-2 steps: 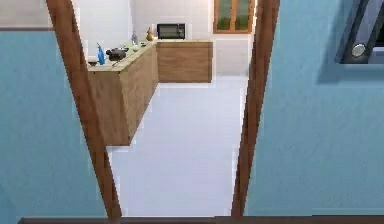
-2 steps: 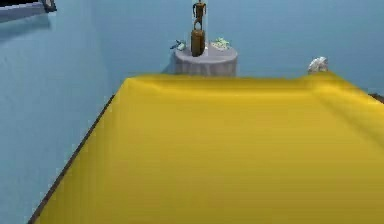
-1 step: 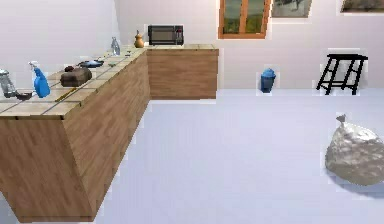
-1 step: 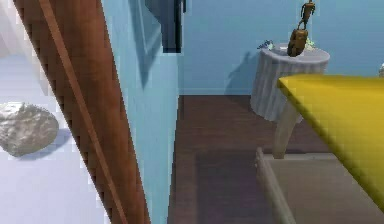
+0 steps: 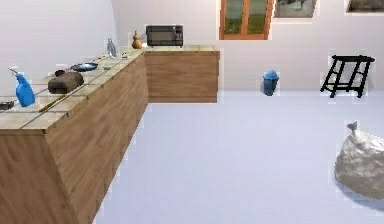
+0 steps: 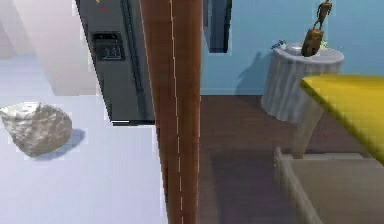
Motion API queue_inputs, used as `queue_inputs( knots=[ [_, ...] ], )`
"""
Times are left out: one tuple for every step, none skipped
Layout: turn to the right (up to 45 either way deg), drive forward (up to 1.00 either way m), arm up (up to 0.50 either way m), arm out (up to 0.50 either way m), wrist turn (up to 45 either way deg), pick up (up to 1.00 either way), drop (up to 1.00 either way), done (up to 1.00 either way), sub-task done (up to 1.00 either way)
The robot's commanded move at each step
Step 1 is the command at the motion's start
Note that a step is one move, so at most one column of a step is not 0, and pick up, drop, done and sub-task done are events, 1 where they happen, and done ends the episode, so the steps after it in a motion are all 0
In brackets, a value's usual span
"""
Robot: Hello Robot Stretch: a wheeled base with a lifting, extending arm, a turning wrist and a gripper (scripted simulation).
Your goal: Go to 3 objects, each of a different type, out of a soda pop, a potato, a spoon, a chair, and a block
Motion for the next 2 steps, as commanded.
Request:
queue_inputs(
  knots=[
    [-12.0, 0.0, 0.0, 0.0, 0.0, 0.0, 0.0, 0.0, 0.0],
    [0.0, 1.0, 0.0, 0.0, 0.0, 0.0, 0.0, 0.0, 0.0]
  ],
)
